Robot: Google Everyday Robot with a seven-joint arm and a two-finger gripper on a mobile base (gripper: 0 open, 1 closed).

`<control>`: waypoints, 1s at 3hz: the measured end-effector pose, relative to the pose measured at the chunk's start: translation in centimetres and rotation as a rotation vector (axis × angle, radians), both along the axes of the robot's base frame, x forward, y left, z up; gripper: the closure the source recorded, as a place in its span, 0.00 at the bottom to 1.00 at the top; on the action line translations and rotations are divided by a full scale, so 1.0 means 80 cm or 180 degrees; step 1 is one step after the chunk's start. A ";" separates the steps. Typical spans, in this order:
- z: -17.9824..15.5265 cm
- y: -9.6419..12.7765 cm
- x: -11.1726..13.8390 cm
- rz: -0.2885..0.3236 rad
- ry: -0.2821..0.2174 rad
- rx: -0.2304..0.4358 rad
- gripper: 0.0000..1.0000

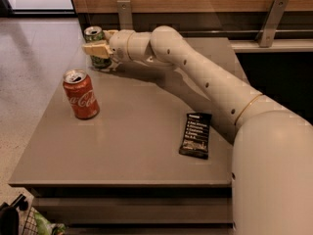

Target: Knock green can over

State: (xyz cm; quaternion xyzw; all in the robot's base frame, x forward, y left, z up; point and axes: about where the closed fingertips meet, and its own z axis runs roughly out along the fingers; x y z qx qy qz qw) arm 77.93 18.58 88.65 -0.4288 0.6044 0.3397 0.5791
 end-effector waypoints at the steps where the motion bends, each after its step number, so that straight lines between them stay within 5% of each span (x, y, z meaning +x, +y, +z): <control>1: -0.001 0.005 -0.002 0.0018 0.0004 0.0002 0.76; 2: -0.001 0.010 -0.003 0.0036 0.0007 0.0003 1.00; 3: -0.001 0.010 -0.003 0.0037 0.0007 0.0003 1.00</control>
Offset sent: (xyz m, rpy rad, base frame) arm -0.0009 0.0026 -0.0004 0.0004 0.0008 0.0037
